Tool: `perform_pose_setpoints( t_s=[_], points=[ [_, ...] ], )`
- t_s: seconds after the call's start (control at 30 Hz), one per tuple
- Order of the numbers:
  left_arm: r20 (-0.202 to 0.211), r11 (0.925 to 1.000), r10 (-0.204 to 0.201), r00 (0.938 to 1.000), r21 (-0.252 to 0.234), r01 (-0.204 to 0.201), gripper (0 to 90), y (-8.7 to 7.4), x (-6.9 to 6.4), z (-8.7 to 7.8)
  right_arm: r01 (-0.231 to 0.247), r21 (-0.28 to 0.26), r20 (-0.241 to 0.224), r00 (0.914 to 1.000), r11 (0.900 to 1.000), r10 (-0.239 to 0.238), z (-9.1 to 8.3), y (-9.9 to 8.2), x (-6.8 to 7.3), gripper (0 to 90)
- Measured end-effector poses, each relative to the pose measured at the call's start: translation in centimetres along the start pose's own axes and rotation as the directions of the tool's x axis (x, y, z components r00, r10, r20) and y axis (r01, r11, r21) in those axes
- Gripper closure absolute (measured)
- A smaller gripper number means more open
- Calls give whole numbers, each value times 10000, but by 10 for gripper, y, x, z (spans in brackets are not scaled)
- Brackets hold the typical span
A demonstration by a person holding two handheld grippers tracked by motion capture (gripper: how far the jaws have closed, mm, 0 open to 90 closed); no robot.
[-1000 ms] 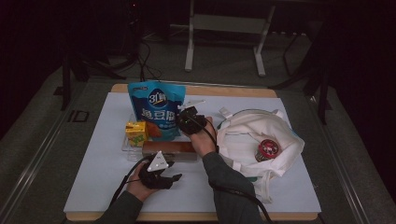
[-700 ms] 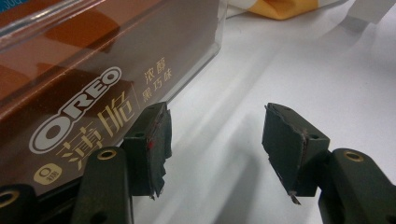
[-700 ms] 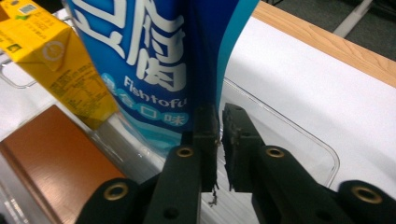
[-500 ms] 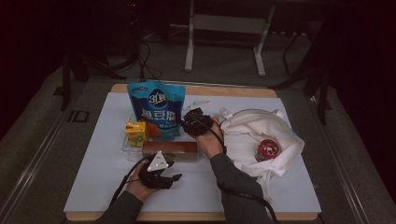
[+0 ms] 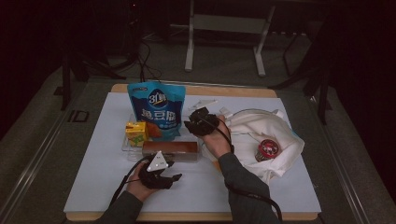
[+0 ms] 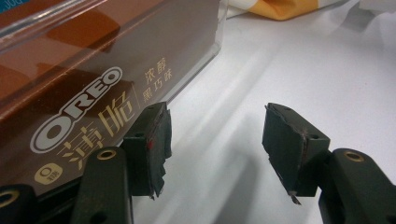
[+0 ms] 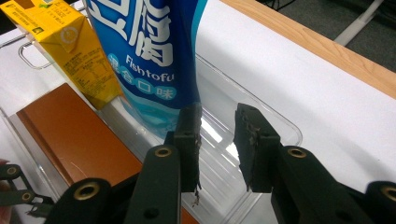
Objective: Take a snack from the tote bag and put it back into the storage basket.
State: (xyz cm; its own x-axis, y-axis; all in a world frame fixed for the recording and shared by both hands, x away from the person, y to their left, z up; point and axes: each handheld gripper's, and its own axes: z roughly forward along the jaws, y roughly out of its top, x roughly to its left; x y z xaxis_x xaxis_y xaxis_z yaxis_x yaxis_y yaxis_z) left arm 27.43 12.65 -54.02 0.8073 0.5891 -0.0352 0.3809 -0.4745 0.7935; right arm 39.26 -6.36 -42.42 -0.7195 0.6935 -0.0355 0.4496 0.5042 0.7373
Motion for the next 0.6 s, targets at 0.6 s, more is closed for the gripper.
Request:
perform_pose_setpoints(
  t_s=[0.6],
  points=[
    [18,10000,-7,10000,32,7,414,0,0,0,34,-180,-8,10000,9998,-34,-20,-3,-7,689]
  ],
)
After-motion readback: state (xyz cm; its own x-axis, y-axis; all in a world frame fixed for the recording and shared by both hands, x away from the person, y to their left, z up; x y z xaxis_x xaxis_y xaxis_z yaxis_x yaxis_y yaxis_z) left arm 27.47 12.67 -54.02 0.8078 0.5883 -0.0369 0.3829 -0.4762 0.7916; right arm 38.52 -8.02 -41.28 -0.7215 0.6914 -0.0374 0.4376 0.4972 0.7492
